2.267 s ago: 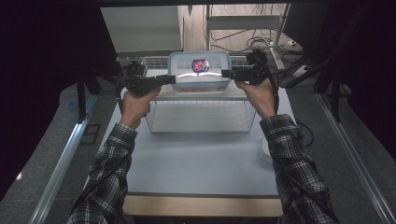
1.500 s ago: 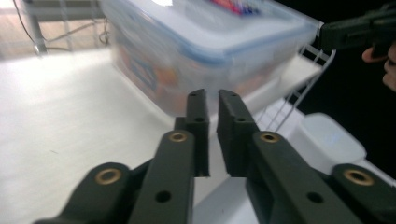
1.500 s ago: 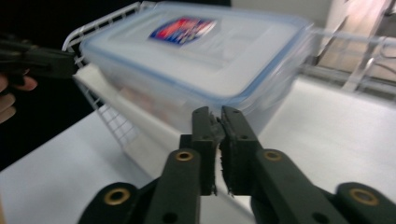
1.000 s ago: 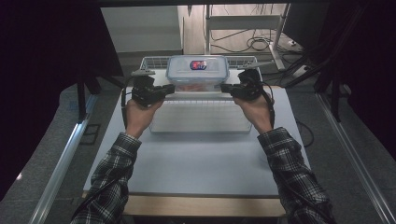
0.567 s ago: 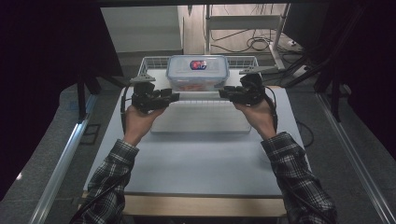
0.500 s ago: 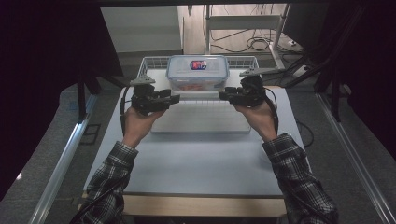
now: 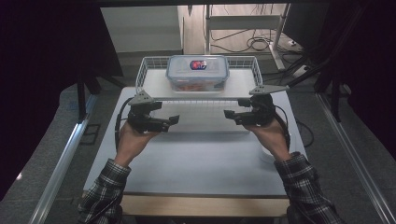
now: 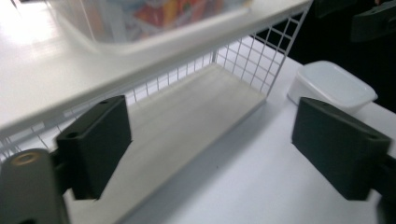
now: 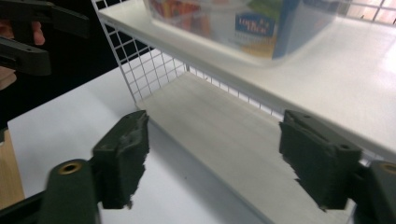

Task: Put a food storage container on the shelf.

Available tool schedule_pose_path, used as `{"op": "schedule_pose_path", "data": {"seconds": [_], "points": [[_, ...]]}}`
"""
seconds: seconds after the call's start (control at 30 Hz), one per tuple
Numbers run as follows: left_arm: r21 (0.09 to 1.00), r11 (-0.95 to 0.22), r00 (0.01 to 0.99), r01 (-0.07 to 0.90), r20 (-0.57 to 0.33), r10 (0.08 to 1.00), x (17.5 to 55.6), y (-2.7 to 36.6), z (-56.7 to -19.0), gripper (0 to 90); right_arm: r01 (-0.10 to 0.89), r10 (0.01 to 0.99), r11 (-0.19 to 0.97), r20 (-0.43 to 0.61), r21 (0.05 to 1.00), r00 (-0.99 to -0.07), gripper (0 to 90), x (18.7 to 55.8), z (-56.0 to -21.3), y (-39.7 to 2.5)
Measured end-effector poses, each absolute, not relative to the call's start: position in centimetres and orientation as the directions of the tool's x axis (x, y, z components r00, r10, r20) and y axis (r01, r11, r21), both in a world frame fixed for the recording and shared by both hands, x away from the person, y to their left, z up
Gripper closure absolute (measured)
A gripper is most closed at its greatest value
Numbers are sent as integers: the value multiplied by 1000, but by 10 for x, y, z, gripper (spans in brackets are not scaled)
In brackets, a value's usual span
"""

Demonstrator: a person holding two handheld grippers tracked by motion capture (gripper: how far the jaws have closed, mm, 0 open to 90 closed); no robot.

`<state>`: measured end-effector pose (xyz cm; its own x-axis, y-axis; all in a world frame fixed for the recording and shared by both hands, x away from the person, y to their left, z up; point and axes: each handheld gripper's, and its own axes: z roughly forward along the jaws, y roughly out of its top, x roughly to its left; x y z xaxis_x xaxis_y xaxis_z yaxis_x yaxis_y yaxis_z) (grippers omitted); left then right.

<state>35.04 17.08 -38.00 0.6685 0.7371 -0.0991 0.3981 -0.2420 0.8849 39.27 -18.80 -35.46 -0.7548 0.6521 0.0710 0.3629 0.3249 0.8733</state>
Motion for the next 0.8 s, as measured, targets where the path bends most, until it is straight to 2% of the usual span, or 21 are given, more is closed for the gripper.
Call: {"op": "schedule_pose_path", "data": {"seconds": [0.33,0.8], "points": [[879,-262,670,398,-84,737,327,171,-394,36,344,642,340,51,875,-765,89,370,-371,-199],[876,-279,643,394,-45,765,297,174,-428,3,363,654,350,52,864,-755,25,343,-400,-217]]}}
